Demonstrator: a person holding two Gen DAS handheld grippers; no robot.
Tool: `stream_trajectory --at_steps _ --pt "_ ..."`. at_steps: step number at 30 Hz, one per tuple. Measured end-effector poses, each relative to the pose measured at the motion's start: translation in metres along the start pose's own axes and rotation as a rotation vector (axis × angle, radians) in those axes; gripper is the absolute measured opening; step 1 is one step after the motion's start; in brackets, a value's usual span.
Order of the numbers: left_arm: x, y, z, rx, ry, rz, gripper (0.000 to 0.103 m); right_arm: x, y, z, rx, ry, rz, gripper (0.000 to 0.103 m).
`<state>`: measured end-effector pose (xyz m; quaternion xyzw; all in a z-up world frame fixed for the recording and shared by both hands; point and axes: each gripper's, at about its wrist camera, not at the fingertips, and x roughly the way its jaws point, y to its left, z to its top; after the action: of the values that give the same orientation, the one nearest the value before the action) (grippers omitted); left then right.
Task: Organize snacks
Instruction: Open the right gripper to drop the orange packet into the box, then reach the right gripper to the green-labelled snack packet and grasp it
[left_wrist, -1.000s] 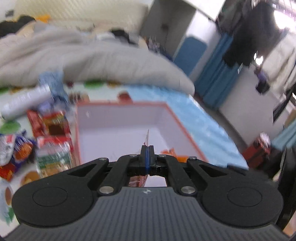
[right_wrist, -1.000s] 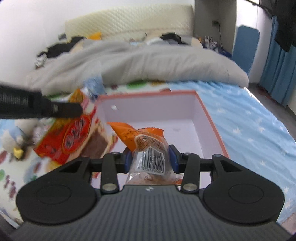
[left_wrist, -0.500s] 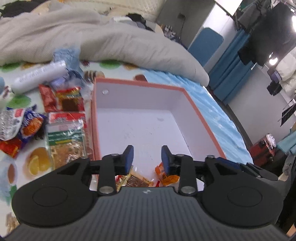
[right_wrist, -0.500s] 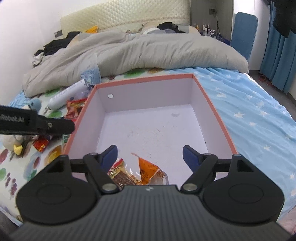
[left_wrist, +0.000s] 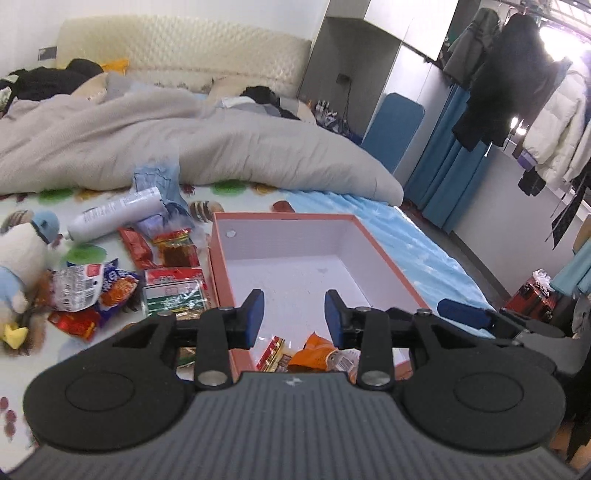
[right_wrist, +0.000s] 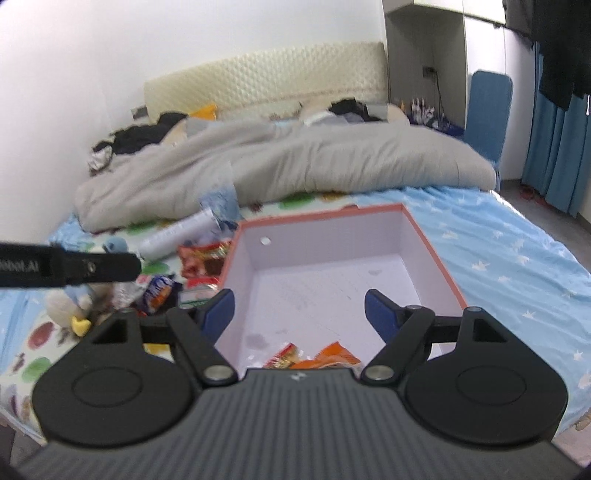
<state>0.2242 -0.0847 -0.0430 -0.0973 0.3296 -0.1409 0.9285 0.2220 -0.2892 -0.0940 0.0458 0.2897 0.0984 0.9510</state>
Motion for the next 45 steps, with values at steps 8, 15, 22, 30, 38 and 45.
stream_trajectory --at_steps 8,15,22,30,38,45 --pt "-0.08 0.014 -0.013 0.038 -0.092 0.002 0.041 -0.049 0.03 -0.007 0.005 -0.083 0.035 0.079" --pt "-0.135 0.018 -0.04 0.058 -0.164 0.087 0.041 -0.084 0.057 -0.018 -0.029 -0.15 0.091 0.079" --pt "-0.172 0.03 -0.076 0.018 -0.224 0.165 0.041 -0.094 0.073 -0.04 -0.045 -0.161 0.098 0.079" --pt "-0.17 0.051 -0.106 -0.008 -0.191 0.173 0.041 -0.089 0.085 -0.065 -0.04 -0.131 0.112 0.079" --pt "-0.137 0.086 -0.127 -0.077 -0.139 0.172 0.041 -0.056 0.105 -0.09 -0.069 -0.042 0.105 0.079" --pt "-0.122 0.107 -0.124 -0.074 -0.137 0.184 0.041 -0.042 0.121 -0.093 -0.089 -0.055 0.11 0.079"
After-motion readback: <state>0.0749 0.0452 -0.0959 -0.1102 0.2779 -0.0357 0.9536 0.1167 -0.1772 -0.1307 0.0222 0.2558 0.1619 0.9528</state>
